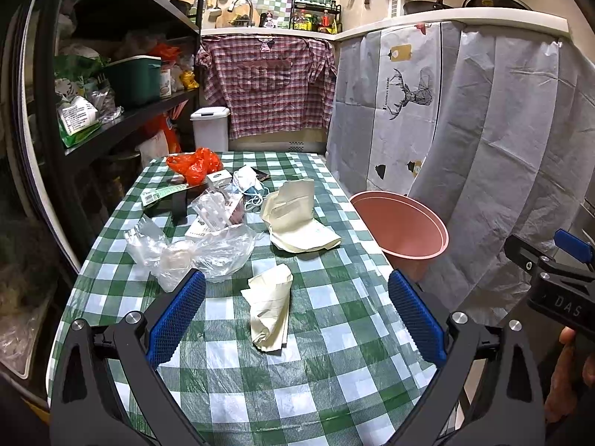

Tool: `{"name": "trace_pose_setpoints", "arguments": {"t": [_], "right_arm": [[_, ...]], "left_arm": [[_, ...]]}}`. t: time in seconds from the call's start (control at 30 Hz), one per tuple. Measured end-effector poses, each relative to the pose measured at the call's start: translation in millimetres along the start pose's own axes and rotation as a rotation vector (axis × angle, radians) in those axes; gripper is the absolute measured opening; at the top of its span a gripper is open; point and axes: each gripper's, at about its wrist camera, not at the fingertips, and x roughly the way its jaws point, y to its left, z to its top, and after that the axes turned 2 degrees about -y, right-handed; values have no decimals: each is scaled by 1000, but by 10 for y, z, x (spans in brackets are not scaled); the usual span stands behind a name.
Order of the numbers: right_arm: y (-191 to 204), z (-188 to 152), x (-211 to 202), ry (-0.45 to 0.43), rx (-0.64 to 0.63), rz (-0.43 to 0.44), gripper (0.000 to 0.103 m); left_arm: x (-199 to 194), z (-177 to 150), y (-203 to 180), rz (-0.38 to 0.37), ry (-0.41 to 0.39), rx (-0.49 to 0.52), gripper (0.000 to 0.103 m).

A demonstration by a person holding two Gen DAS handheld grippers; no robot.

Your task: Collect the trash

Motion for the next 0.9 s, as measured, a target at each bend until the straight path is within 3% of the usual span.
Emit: {"name": "trace_pose_setpoints", "arguments": {"t": [0.53,0.7,0.9], "right_arm": [[6,2,-49,-13,7,31,97],[32,24,-118,-24,19,73,72],[47,187,-218,-48,46,121,55]], "left_arm": [[-12,10,-24,0,-5,1,95],[-74,78,-32,-17,-3,-14,93],[-175,361,71,-66,24,-43,82]]}}
